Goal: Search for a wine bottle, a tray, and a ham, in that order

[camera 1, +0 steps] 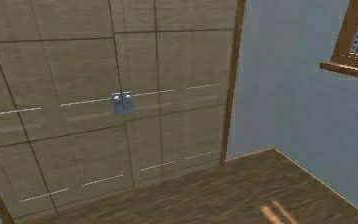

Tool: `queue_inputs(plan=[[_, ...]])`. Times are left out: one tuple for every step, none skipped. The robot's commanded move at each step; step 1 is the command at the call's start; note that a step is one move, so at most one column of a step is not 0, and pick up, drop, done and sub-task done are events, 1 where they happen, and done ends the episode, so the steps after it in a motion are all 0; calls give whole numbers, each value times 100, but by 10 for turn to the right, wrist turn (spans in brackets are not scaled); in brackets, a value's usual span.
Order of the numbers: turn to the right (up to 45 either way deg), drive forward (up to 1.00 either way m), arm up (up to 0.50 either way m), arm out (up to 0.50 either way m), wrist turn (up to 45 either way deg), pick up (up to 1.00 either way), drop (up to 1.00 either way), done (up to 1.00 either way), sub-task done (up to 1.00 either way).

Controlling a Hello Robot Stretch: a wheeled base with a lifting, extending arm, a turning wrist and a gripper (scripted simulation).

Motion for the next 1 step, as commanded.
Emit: queue_inputs(plan=[[-450,0,0,0,0,0,0,0,0]])
